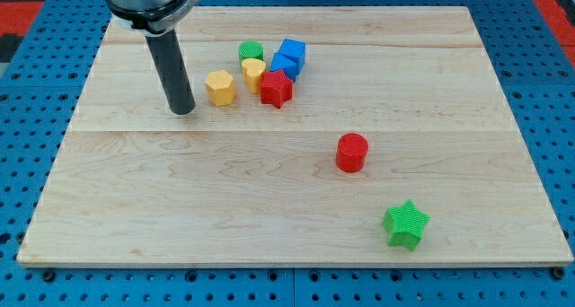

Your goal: Place arm at the centre of board

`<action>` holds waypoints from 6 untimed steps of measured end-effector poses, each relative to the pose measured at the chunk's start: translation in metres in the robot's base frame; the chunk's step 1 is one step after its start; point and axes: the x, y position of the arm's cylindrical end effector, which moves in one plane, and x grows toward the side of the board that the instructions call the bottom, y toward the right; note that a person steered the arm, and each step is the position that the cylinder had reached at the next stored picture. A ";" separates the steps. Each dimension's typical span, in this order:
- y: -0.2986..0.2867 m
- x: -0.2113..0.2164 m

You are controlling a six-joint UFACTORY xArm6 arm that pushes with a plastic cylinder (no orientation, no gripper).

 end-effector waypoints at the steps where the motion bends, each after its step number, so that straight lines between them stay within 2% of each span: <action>1: 0.007 -0.016; 2: 0.063 -0.029; 3: 0.047 -0.031; 4: -0.006 -0.015; 5: -0.032 0.018; 6: -0.033 0.047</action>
